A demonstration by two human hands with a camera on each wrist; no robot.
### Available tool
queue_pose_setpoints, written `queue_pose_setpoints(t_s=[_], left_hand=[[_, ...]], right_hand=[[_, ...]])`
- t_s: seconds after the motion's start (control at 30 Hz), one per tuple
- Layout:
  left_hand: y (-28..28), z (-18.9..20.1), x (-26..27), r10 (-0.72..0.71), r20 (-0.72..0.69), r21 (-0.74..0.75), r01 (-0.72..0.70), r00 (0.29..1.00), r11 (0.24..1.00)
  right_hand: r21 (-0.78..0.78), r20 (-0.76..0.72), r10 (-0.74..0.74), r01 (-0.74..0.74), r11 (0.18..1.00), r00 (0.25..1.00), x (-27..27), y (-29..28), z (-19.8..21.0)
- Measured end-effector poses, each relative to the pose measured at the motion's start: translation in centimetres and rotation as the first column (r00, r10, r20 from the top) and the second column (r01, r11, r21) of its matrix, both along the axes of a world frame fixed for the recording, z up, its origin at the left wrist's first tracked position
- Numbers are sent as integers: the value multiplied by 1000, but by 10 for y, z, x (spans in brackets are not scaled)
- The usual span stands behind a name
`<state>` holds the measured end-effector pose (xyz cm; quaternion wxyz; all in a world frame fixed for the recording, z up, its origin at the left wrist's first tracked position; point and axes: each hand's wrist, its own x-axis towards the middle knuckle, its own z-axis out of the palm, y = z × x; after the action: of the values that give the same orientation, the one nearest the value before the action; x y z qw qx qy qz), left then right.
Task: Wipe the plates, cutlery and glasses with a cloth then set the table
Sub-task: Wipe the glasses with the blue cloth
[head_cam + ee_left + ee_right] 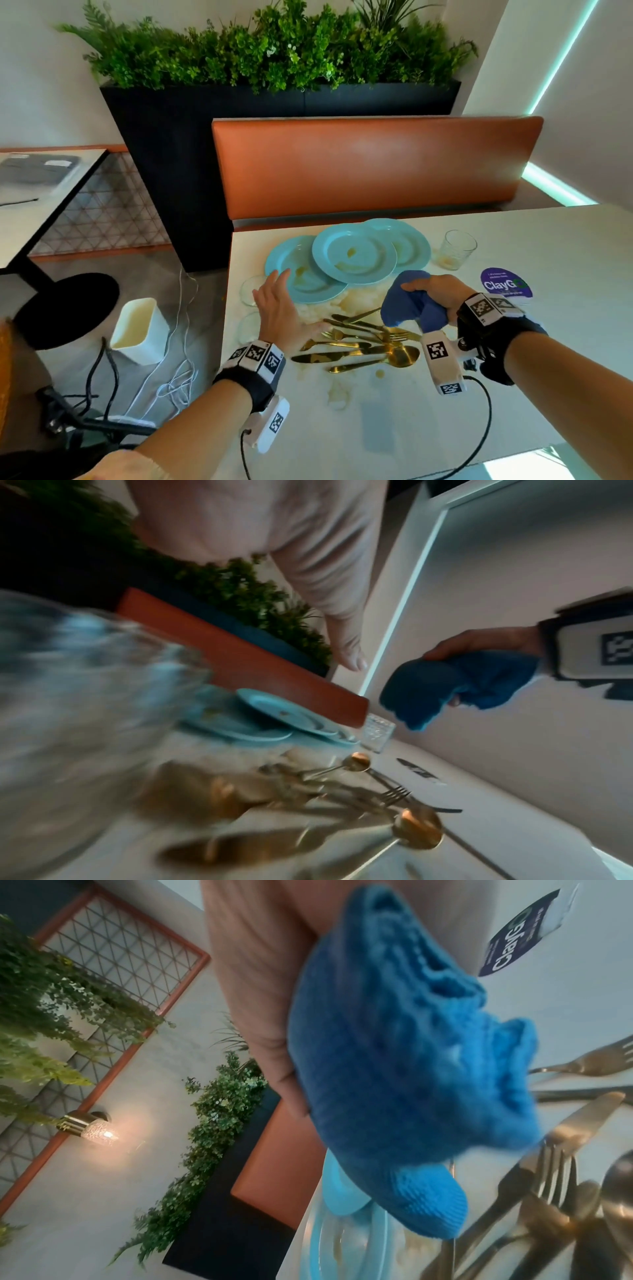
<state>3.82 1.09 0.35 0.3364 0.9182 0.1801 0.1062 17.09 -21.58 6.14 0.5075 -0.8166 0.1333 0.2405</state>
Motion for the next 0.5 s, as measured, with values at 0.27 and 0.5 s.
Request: queue_pose_setpoints(t_s=[0.27,0.5], left_hand=[[-105,31,132,-158,-37,42,160,987,986],[-184,16,247,-238,-146,-128,220,960,967]], right_hand=[[-93,66,-38,44,995,997,58,-57,8],[-106,5,-203,202,974,979,144,-134,0]])
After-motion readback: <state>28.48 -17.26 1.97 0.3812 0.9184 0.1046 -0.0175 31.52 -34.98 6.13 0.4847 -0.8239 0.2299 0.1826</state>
